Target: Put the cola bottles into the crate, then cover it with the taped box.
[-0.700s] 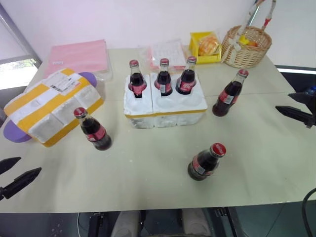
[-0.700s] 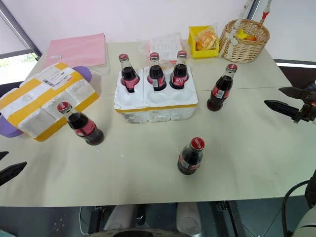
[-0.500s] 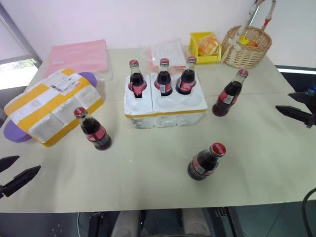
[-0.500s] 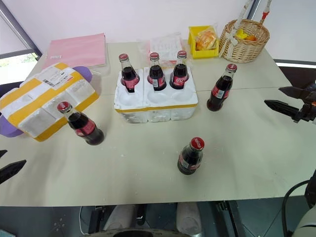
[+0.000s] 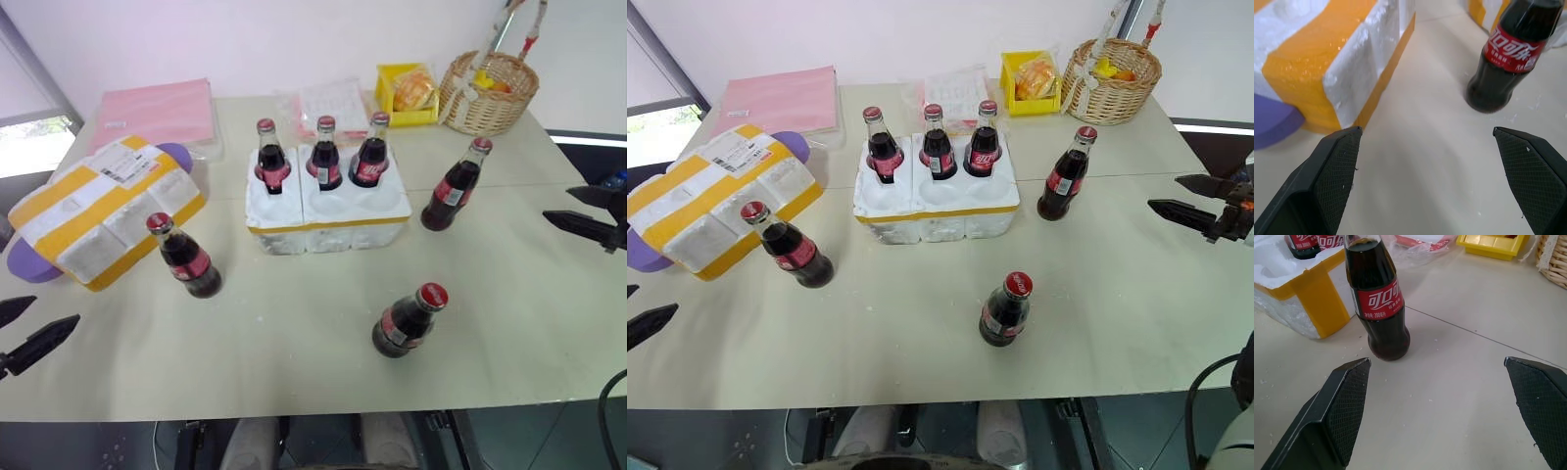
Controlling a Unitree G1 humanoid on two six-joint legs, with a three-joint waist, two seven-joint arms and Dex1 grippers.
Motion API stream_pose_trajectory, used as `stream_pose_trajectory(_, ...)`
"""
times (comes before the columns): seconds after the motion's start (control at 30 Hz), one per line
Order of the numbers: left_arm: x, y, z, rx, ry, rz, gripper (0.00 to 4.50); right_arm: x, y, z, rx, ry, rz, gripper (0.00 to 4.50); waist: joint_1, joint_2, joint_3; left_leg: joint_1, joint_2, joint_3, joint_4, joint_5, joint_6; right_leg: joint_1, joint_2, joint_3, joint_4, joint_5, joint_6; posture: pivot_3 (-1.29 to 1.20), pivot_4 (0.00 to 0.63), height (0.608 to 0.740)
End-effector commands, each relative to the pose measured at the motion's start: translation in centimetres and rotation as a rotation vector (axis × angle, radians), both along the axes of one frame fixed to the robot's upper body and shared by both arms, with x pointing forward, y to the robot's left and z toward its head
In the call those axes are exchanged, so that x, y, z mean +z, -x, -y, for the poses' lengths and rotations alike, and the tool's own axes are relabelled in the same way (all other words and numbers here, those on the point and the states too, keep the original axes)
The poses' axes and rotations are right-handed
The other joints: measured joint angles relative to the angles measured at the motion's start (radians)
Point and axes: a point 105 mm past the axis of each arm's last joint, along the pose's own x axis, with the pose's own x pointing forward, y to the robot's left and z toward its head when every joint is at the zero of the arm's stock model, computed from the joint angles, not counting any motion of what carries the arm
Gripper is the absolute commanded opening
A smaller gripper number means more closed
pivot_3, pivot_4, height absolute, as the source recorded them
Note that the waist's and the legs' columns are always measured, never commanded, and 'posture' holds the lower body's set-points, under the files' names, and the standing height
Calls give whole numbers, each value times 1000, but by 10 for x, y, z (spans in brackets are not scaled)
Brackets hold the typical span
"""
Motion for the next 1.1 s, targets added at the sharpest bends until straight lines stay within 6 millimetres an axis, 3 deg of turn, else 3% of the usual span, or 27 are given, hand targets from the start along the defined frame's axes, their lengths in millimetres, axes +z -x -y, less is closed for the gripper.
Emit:
stream_pose_trajectory(0.03, 14, -5, 11, -67, -38, 23, 4488, 34, 1, -4, 42, 23, 64, 4500, -2, 0, 0, 0, 0, 0, 0, 0, 0, 0, 0, 0, 0, 0, 0, 0, 150, 738)
stream_pose_trajectory(0.17, 22, -13, 25, -165, -24, 28, 4488, 70, 0, -26, 167, 38, 83, 4500, -6, 1, 0, 0, 0, 0, 0, 0, 0, -1, 0, 0, 0, 0, 0, 0, 150, 738)
stream_pose_trajectory(0.3, 20, -25, 36, -243, -42, -3, 4488, 103, 0, -68, 336, 41, 109, 4500, -10, 1, 0, 0, 0, 0, -2, 0, 0, -1, 0, 0, 0, 0, 0, 0, 150, 738)
stream_pose_trajectory(0.47, 17, -42, 53, -332, -30, 2, 4488, 131, 19, -122, 589, 14, 124, 4500, -5, 1, 1, -1, 0, 0, -3, 0, 0, -3, 0, 0, 0, 0, 1, 0, 150, 738)
stream_pose_trajectory(0.7, 3, -69, 77, -413, -5, 2, 4488, 136, 37, -166, 798, 47, 107, 4500, 17, 1, 1, -2, 0, 0, -2, 0, 0, -4, 1, 0, 0, 1, 1, 0, 150, 738)
stream_pose_trajectory(0.8, -6, -75, 84, -442, -20, -18, 4488, 132, 37, -171, 817, 59, 94, 4500, 19, 1, 1, -2, -1, 0, -1, 0, 0, -4, 1, 0, 1, 2, 4, 0, 150, 738)
stream_pose_trajectory(1.1, -10, -100, 96, -429, -25, 51, 4488, 127, 39, -174, 835, 31, 71, 4500, 21, 1, 1, -2, -1, 0, -1, 0, 0, -4, 1, 0, 1, 3, 5, 0, 150, 738)
